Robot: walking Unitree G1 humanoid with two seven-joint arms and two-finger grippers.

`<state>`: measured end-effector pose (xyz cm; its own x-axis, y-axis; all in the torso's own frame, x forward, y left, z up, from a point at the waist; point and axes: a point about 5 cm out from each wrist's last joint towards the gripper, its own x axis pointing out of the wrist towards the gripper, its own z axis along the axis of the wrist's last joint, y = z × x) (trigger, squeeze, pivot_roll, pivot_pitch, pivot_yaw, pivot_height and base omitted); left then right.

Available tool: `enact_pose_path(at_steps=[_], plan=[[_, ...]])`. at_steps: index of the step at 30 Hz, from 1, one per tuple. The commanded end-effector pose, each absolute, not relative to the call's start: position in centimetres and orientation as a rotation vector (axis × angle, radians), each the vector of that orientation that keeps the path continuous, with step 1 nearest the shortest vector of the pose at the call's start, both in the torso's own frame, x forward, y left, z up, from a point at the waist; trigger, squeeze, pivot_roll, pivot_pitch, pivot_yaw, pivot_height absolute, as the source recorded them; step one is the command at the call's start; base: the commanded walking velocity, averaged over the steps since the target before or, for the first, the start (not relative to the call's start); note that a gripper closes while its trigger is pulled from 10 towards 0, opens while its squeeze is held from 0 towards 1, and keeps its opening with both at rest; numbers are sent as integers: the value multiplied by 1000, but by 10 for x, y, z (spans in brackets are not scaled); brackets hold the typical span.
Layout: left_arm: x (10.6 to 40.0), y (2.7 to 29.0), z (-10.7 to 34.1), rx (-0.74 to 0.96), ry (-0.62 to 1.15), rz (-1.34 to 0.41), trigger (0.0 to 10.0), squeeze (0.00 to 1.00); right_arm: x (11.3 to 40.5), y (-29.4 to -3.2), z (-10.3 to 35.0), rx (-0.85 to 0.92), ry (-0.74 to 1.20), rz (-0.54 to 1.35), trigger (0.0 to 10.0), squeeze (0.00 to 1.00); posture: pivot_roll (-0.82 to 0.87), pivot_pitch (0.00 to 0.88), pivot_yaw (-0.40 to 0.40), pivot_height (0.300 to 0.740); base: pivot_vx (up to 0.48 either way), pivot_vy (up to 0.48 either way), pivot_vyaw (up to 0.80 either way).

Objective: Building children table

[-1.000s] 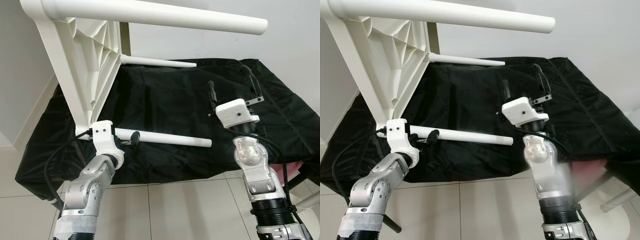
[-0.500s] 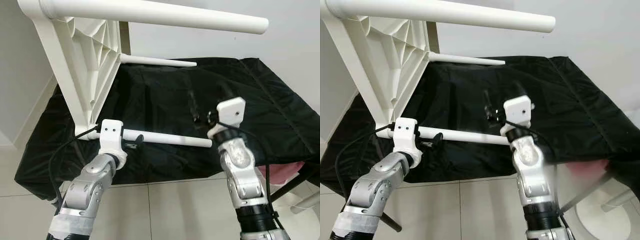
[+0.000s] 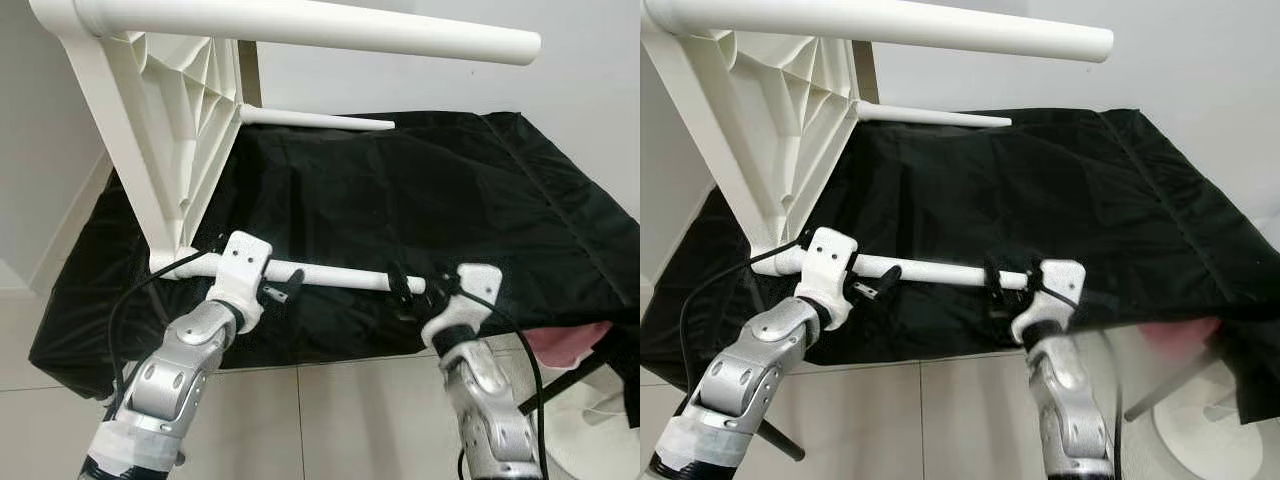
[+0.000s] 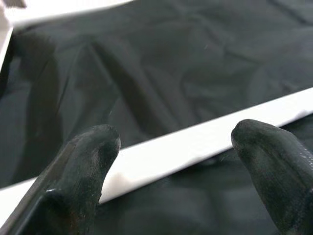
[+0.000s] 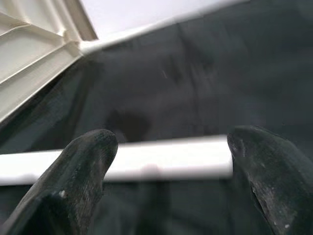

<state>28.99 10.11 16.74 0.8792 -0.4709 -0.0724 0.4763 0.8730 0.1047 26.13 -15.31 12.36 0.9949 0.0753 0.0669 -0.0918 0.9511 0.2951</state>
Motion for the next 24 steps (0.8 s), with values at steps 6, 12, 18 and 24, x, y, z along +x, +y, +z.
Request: enact_pose_path(at_steps=[6,12,18,24], plan=[[292,92,179,145,-20,-570,10000,0,259,-146,112,479,24,90,10000,0,-25,48,29,740,0,0,0],[295,95,182,148,-29,-559,10000,0,267,-149,110,568,48,72,10000,0,-25,50,36,740,0,0,0],[295,96,182,151,-35,-541,10000,0,280,-151,111,644,63,70,10000,0,-18,48,34,740,0,0,0],[295,97,182,153,-38,-529,10000,0,291,-153,110,704,76,71,10000,0,-8,46,34,740,0,0,0]])
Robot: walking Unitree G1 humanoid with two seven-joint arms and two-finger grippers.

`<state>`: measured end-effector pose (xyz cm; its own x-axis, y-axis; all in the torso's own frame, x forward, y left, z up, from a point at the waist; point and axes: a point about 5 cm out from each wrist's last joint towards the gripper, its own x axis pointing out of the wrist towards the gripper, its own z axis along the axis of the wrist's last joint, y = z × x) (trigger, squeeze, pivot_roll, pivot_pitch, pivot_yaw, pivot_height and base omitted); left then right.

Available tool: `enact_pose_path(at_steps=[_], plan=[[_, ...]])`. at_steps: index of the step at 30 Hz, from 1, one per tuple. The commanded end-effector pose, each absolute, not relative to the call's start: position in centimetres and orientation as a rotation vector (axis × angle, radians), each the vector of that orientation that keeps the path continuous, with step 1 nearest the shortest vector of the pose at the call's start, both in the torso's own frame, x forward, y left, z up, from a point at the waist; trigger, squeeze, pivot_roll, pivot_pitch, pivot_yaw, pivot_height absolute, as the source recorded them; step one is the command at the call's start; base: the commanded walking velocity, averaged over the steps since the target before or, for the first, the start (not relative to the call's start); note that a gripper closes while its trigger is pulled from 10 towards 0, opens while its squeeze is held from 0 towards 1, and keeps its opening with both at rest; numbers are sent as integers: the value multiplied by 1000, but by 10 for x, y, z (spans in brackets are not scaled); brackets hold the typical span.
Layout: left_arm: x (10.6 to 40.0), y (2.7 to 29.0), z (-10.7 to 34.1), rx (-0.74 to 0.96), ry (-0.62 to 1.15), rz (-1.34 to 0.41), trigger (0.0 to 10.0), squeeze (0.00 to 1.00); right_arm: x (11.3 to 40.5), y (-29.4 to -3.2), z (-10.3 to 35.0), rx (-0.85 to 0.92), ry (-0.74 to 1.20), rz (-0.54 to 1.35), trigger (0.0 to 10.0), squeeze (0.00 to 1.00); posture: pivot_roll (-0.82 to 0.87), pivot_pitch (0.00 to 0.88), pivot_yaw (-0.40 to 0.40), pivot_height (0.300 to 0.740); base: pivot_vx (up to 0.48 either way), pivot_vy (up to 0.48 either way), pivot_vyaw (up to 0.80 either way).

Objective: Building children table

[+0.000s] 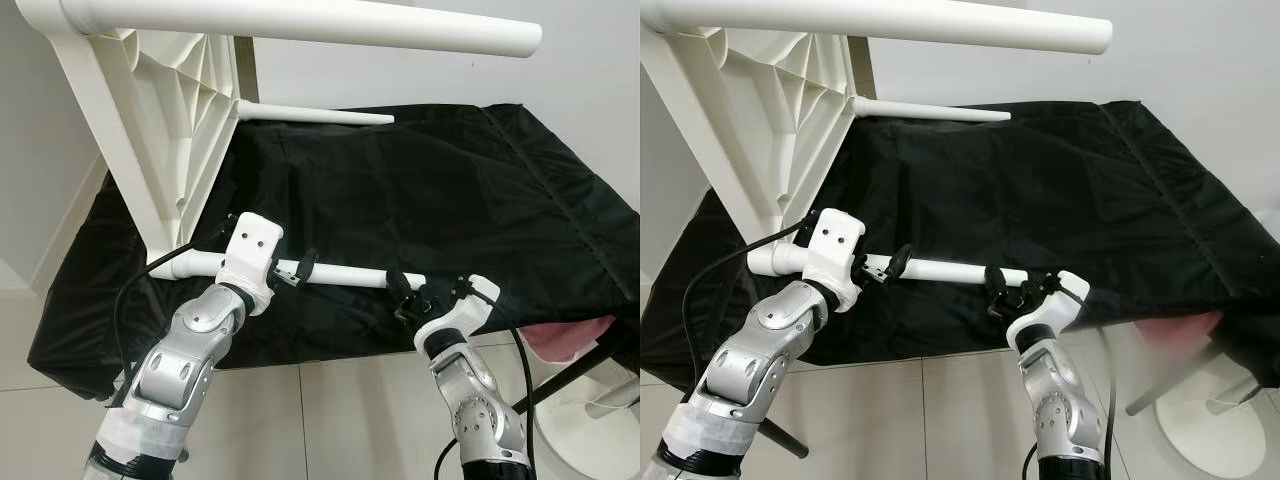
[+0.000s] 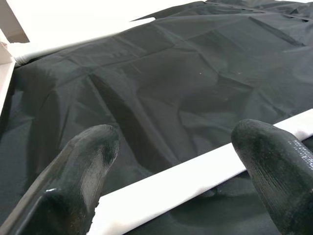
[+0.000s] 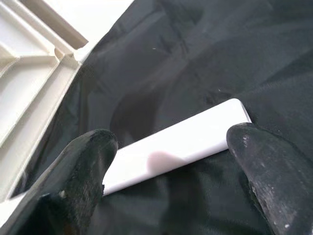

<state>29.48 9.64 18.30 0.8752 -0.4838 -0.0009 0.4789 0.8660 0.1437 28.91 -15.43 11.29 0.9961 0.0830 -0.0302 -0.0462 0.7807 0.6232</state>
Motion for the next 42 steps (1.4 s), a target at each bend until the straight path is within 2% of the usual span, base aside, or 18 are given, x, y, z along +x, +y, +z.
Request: enact_pose_path(at_steps=[1,9,12,15,20,24,30,34,38,42], plan=[[295,97,183,153,-38,-527,10000,0,294,-153,110,723,76,71,10000,0,-8,46,34,740,0,0,0],[296,100,183,158,-41,-517,10000,0,299,-151,108,806,92,74,10000,0,3,41,33,740,0,0,0],[296,99,183,157,-43,-514,10000,0,302,-158,108,822,82,48,10000,0,0,40,35,740,0,0,0],[295,99,183,155,-43,-513,10000,0,311,-180,112,815,42,-15,10000,0,-3,41,38,740,0,0,0],[295,98,182,154,-42,-514,10000,0,318,-199,118,810,0,-61,10000,0,-5,41,39,740,0,0,0],[295,98,181,152,-41,-511,10000,0,324,-228,130,802,-66,-124,10000,0,-5,43,32,740,0,0,0],[294,98,180,148,-38,-497,10000,0,324,-248,136,785,-134,-203,10000,0,0,43,31,740,0,0,0],[294,98,179,143,-37,-497,10000,0,324,-246,142,752,-161,-175,10000,0,-2,41,27,740,0,0,0],[294,97,175,158,-27,-497,10000,0,318,-211,140,700,-121,-25,10000,0,0,41,25,740,0,0,0],[299,97,169,184,-3,-471,10000,0,313,-196,131,759,-84,19,10000,0,-11,45,32,740,0,0,0]])
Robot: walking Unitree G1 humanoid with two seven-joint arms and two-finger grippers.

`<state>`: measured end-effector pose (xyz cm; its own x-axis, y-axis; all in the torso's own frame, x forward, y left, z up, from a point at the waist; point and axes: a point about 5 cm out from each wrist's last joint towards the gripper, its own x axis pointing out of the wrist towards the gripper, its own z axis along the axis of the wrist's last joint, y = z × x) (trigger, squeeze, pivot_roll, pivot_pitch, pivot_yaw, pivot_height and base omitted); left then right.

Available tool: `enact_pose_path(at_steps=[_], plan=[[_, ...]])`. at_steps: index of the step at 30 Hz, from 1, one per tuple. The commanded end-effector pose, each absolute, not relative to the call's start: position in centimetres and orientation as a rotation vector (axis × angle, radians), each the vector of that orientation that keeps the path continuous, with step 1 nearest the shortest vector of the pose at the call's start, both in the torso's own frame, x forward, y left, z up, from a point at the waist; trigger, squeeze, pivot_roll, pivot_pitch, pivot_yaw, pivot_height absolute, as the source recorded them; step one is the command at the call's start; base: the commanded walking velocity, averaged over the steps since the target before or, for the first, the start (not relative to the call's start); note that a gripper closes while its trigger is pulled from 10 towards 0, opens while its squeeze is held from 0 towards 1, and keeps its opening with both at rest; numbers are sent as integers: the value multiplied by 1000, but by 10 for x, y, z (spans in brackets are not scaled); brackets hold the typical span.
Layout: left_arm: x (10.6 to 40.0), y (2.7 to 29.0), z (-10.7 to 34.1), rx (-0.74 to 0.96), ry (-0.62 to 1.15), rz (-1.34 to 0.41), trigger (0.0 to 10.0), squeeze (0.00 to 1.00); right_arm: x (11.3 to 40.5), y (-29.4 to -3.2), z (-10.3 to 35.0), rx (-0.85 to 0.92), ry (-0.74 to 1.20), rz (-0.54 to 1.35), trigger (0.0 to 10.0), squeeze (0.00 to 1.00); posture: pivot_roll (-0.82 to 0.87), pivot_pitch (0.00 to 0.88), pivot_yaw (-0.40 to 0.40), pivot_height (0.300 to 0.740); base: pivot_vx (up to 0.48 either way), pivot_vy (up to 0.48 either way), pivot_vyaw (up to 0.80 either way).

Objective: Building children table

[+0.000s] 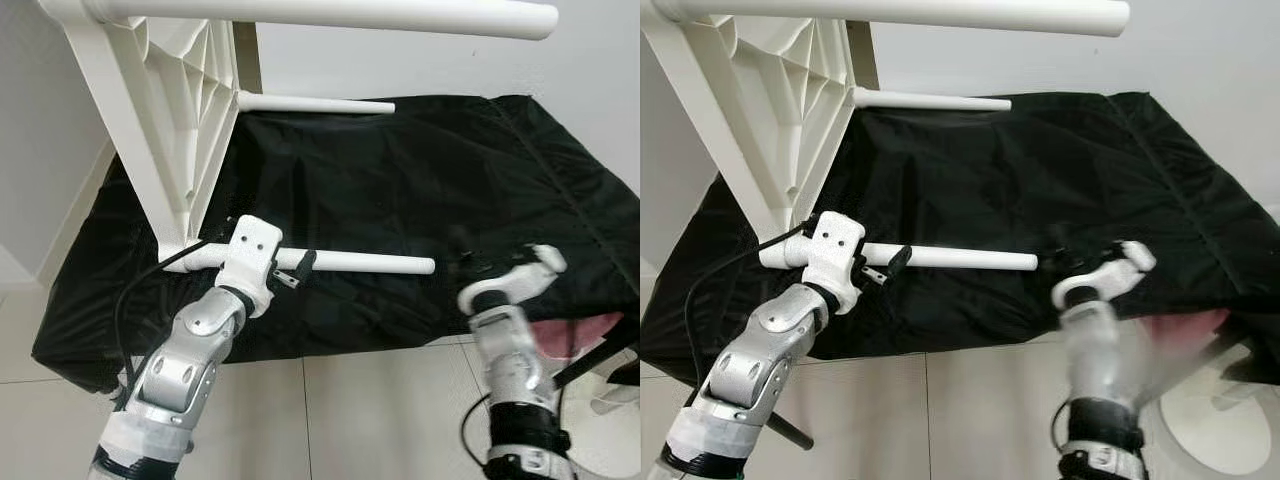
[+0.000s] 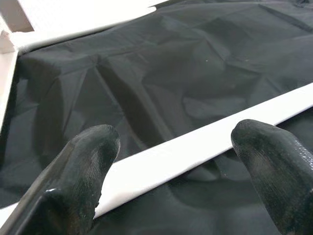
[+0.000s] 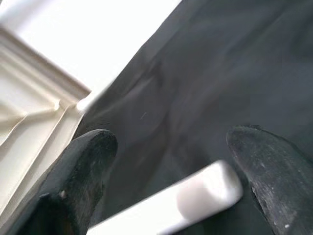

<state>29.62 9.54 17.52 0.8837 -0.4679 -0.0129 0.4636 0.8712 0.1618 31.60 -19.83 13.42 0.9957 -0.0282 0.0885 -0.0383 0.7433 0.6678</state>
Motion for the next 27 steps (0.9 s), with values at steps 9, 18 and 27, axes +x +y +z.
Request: enact_pose_path(at_steps=[9,18,27], plan=[[302,95,170,198,-2,-452,10000,0,306,-171,124,805,-4,71,10000,0,-16,50,28,740,0,0,0],[299,98,169,191,-3,-438,10000,0,295,-159,117,876,41,75,10000,0,-12,55,20,740,0,0,0],[300,101,170,193,-10,-424,10000,0,300,-155,121,966,49,65,10000,0,-3,55,19,740,0,0,0]])
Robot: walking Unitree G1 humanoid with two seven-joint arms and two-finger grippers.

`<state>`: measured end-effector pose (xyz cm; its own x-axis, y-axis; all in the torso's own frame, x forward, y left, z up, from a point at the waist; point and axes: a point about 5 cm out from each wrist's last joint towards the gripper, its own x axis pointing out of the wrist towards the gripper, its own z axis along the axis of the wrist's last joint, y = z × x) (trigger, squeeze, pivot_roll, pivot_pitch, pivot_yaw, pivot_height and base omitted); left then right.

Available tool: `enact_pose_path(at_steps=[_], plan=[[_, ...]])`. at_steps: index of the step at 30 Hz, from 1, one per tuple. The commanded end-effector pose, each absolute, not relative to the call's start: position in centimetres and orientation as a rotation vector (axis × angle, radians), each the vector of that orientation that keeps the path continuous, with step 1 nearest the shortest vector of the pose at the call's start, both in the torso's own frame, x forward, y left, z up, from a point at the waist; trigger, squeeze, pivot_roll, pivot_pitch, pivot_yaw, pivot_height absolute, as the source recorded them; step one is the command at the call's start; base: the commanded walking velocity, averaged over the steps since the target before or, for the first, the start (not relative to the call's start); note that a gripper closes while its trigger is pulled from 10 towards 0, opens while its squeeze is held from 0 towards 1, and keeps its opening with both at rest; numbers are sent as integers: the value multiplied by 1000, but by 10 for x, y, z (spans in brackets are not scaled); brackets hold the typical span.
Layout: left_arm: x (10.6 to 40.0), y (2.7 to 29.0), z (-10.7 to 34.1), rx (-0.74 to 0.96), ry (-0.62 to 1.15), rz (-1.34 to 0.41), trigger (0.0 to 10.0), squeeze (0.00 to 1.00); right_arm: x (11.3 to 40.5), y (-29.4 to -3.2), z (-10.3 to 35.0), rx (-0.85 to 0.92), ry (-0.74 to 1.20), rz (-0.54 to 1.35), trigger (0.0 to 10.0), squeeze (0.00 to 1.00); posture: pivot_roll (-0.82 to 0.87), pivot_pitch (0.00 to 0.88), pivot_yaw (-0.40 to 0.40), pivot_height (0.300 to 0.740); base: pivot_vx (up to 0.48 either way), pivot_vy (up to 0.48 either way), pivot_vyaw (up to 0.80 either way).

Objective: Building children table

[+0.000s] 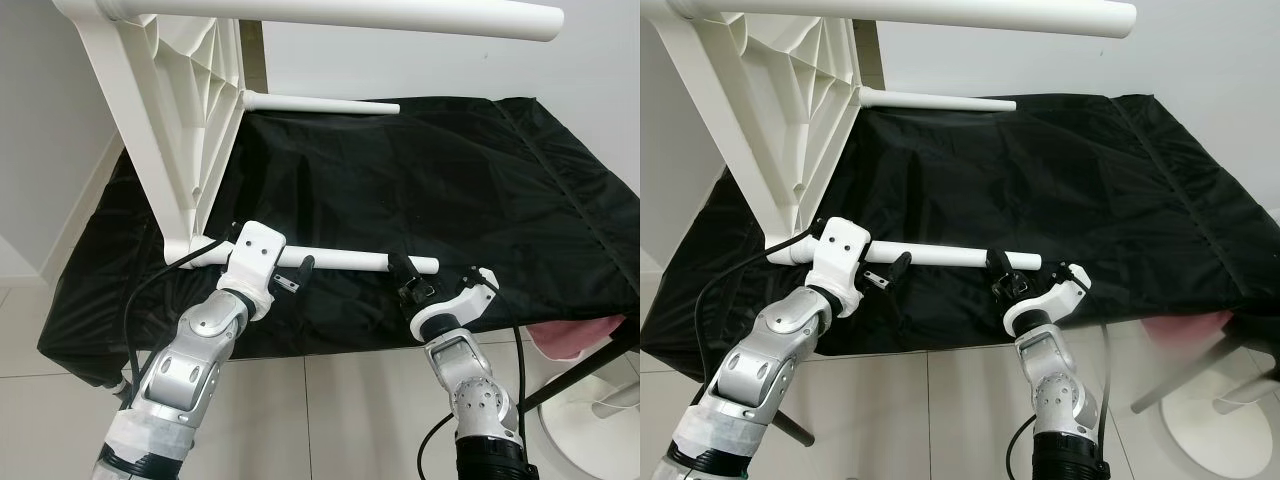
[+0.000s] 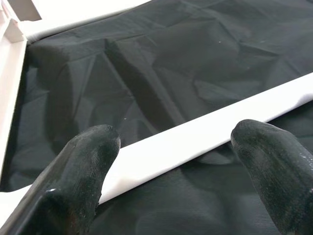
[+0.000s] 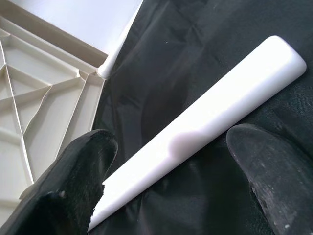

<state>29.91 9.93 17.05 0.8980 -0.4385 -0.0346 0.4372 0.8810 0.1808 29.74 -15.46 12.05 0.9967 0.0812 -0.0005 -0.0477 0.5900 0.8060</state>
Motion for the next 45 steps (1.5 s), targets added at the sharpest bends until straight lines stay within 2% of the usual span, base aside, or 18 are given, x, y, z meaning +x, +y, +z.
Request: enact_pose_path(at_steps=[1,9,14,21,24,26,28,29,30,35,36,37,40,43,45], plan=[[300,101,170,193,-10,-424,10000,0,300,-155,121,966,49,65,10000,0,-3,55,19,740,0,0,0],[301,101,172,202,-19,-419,10000,0,326,-175,135,1074,33,-11,10000,0,4,45,21,740,0,0,0],[301,102,173,203,-23,-417,10000,0,332,-187,132,1135,42,-69,10000,0,7,43,22,740,0,0,0],[302,102,174,202,-27,-416,10000,0,334,-194,128,1129,65,-96,10000,0,7,41,24,740,0,0,0],[302,101,175,200,-30,-415,10000,0,334,-194,118,1055,143,-120,10000,0,7,41,24,740,0,0,0],[303,101,175,196,-32,-415,10000,0,336,-202,114,891,176,-156,10000,0,4,41,27,740,0,0,0],[303,101,175,196,-32,-415,10000,0,336,-202,114,891,176,-156,10000,0,4,41,27,740,0,0,0],[302,100,175,194,-32,-417,10000,0,338,-211,115,806,159,-165,10000,0,4,41,27,740,0,0,0],[302,99,175,191,-31,-422,10000,0,341,-231,116,670,141,-216,10000,0,-3,47,36,740,0,0,0],[301,98,174,191,-30,-423,10000,0,342,-242,116,619,137,-248,10000,0,-3,47,36,740,0,0,0],[301,98,174,190,-29,-424,10000,0,343,-251,118,572,131,-273,10000,0,-6,50,37,740,0,0,0],[301,98,174,189,-28,-424,10000,0,343,-260,121,485,111,-295,10000,0,-6,50,37,740,0,0,0],[301,98,174,185,-26,-422,10000,0,343,-270,126,399,71,-310,10000,0,-6,51,36,740,0,0,0],[300,98,174,183,-25,-422,10000,0,343,-270,132,361,33,-296,10000,0,-6,51,35,740,0,0,0],[300,98,173,168,-20,-419,10000,0,346,-261,153,286,-108,-226,10000,0,-5,50,34,740,0,0,0]])
